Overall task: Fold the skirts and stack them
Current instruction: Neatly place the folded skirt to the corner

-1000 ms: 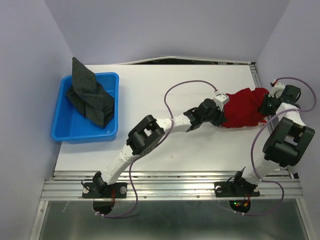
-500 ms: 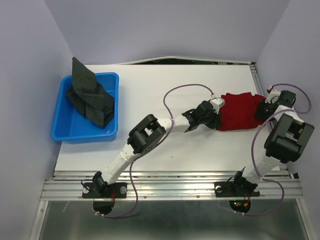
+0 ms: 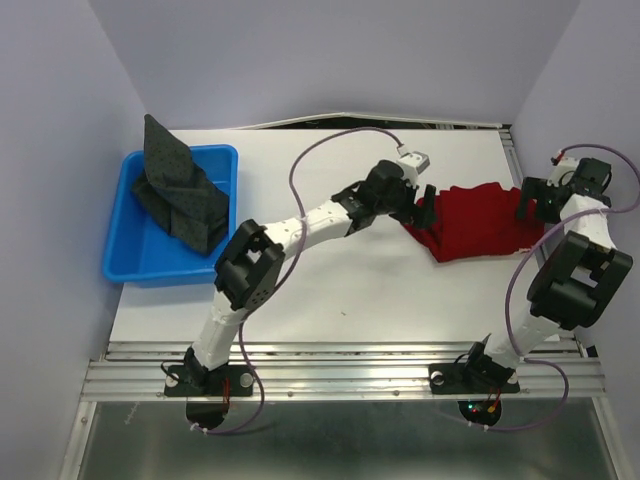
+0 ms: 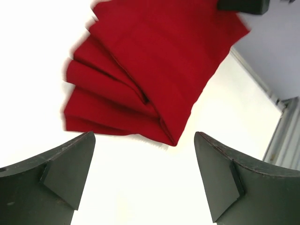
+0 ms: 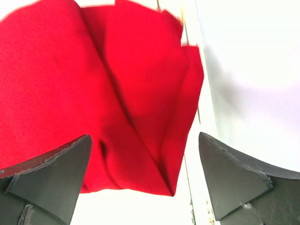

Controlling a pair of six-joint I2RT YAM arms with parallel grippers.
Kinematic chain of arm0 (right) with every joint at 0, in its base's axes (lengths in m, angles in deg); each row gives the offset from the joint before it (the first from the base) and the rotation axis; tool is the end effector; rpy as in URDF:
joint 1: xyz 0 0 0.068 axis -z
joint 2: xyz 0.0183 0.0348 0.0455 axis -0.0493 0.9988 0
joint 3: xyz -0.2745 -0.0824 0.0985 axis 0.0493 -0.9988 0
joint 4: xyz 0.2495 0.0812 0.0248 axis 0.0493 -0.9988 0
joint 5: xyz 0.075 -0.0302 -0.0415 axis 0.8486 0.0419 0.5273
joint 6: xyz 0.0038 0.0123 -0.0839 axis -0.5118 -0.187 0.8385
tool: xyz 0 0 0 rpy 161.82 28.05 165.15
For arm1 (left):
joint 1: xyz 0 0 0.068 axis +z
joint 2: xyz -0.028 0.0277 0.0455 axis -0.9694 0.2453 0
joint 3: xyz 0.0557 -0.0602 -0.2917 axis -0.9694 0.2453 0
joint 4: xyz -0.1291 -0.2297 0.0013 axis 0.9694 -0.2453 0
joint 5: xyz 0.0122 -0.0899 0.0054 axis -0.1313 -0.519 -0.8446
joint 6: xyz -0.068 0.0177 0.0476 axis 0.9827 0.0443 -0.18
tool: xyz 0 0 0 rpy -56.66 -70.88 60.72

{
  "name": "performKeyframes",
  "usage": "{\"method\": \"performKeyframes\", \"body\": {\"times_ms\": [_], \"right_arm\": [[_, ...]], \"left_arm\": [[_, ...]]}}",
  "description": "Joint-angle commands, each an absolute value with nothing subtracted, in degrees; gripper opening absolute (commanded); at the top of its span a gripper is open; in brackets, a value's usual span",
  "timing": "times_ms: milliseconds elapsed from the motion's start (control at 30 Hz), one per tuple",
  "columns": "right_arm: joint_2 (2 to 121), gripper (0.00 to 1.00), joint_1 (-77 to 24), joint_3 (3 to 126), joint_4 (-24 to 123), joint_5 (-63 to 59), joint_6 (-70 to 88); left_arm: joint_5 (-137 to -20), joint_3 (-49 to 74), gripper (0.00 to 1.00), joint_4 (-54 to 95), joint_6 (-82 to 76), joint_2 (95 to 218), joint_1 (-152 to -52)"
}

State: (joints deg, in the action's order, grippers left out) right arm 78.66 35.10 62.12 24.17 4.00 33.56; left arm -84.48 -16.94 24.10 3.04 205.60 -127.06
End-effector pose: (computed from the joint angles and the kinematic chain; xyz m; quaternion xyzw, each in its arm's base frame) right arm 0.3514 -0.2016 0.2442 0.0790 0.9325 -0.0431 0.3499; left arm 0.3473 -0.4618 0.2751 0.3002 0.7423 -0.4160 0.4310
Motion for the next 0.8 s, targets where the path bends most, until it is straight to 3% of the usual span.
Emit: {"method": "performKeyframes", "body": {"times_ms": [0,200,367,600,767], "right_arm": [[73.76,1.00,35.52,72.20,16.58,10.11,31.50],[75.61,1.00,32.47,84.34,7.52,21.02,26.67],[74.38,1.00,22.36,83.49,6.96,22.87,22.79],[69.73,1.00,5.58,69.63,12.23,22.52,20.07],[65.60,1.00,-1.03,57.84,15.67,21.91,19.63]], "left_arm": [[-84.67,-14.38,0.98,19.76,0.36,193.81,-123.63],[-90.19,-20.32,0.98,2.31,-5.69,188.08,-115.98],[-93.64,-22.55,0.98,-10.56,-17.48,184.31,-107.45],[-91.80,-1.34,0.98,-11.83,-24.95,174.30,-98.31],[-89.25,11.72,0.99,-6.98,-26.90,165.58,-97.68]]}}
